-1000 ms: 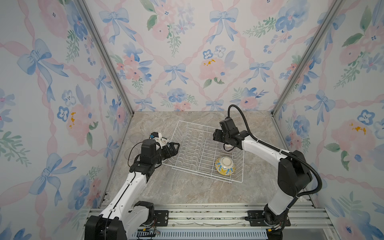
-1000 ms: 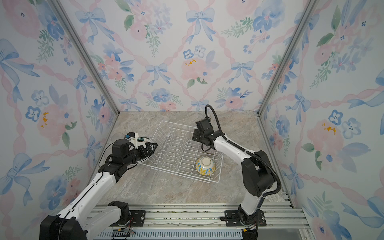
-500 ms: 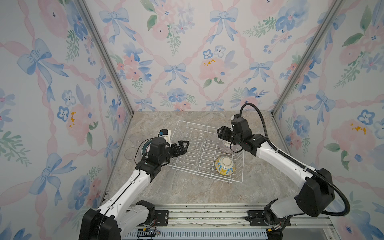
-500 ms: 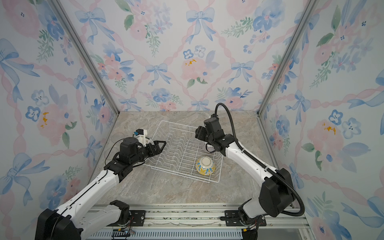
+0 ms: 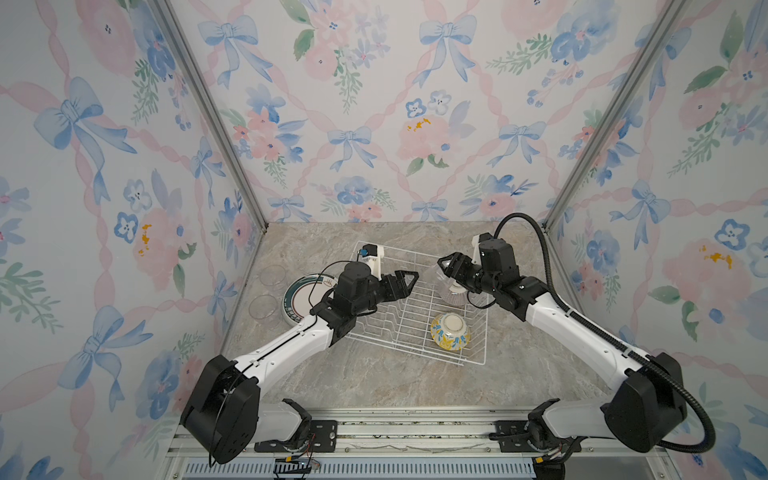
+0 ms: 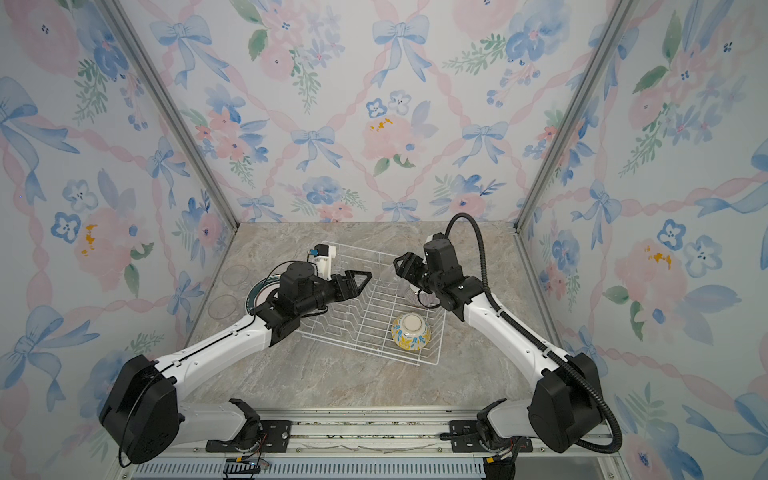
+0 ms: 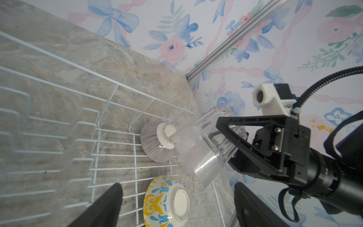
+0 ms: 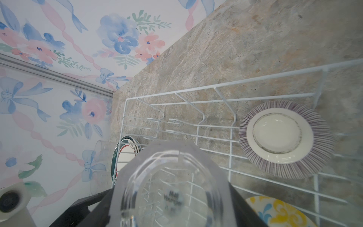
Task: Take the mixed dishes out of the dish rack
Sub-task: 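Lift the clear cup and pass it to the left gripper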
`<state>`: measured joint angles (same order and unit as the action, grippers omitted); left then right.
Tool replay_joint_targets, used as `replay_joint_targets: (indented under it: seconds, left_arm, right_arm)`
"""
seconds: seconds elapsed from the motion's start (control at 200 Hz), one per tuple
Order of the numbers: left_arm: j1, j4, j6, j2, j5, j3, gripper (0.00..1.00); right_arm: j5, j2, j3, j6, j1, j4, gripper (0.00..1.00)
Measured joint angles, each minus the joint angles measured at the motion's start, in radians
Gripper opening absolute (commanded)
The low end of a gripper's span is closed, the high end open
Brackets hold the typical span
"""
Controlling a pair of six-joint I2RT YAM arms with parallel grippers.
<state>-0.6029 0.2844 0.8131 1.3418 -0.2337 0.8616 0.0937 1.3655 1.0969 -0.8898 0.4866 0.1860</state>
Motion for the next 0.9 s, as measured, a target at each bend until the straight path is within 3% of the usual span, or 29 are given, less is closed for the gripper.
replay_joint_targets:
  seconds: [0.515,0.9]
  left_arm:
    - [-0.034,0.226,0.066,0.218,-0.116,0.134,0.61]
    - [-0.052,0.296,0.09,0.255,-0.122,0.152,0.52]
  right_arm:
    - [0.096,-0.012,-0.009,-0.1,-0.087,-0.107,0.64]
    - [0.192,0.055,-0.011,-0.196,-0.132,-0.226,0.63]
